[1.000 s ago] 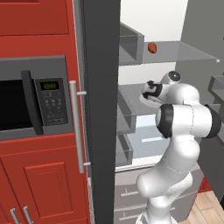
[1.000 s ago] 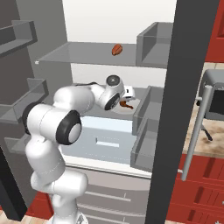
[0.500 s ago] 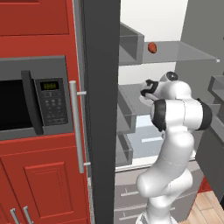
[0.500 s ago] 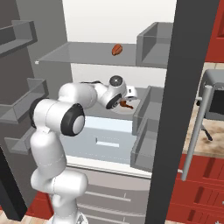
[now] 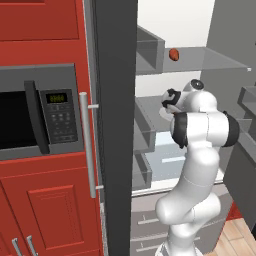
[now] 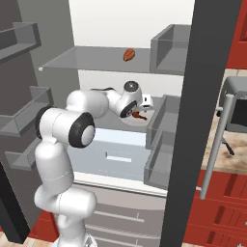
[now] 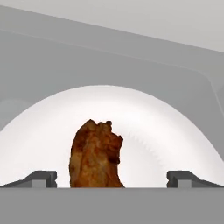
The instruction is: Retrieve the chicken drumstick from the fridge and place it on the cutting board.
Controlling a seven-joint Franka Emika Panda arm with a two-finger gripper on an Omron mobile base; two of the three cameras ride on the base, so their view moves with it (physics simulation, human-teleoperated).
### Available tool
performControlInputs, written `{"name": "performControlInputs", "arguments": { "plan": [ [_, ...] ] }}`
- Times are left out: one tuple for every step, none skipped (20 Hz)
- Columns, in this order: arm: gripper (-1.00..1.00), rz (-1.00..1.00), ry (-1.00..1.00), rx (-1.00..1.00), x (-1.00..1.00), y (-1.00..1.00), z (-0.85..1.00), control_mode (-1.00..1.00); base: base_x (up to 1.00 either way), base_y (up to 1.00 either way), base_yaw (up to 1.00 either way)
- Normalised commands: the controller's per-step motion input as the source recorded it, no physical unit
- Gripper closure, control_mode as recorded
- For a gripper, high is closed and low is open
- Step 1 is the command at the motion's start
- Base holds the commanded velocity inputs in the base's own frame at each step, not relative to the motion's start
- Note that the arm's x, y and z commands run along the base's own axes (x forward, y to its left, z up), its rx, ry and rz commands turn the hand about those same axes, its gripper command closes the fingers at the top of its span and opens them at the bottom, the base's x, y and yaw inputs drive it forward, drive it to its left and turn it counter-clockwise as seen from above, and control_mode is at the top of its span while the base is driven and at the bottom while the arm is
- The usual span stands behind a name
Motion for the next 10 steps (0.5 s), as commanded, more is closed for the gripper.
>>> {"name": "performControlInputs", "arguments": {
  "plan": [
    [-1.00, 0.00, 0.00, 0.00, 0.00, 0.00, -0.05, -1.00, 0.00, 0.00, 0.00],
    [-1.00, 0.00, 0.00, 0.00, 0.01, 0.00, -0.09, -1.00, 0.00, 0.00, 0.00],
    [-1.00, 0.00, 0.00, 0.00, 0.01, 0.00, -0.18, -1.00, 0.00, 0.00, 0.00],
    [-1.00, 0.00, 0.00, 0.00, 0.01, 0.00, -0.21, -1.00, 0.00, 0.00, 0.00],
    [-1.00, 0.00, 0.00, 0.00, 0.00, 0.00, -0.25, -1.00, 0.00, 0.00, 0.00],
    [-1.00, 0.00, 0.00, 0.00, 0.00, 0.00, -0.25, -1.00, 0.00, 0.00, 0.00],
    [-1.00, 0.00, 0.00, 0.00, 0.00, 0.00, -0.25, -1.00, 0.00, 0.00, 0.00],
    [-1.00, 0.00, 0.00, 0.00, 0.00, 0.00, -0.24, -1.00, 0.00, 0.00, 0.00],
    [-1.00, 0.00, 0.00, 0.00, 0.00, 0.00, -0.26, -1.00, 0.00, 0.00, 0.00],
    [-1.00, 0.00, 0.01, 0.00, 0.01, 0.00, -0.29, -1.00, 0.00, 0.00, 0.00]
  ]
}}
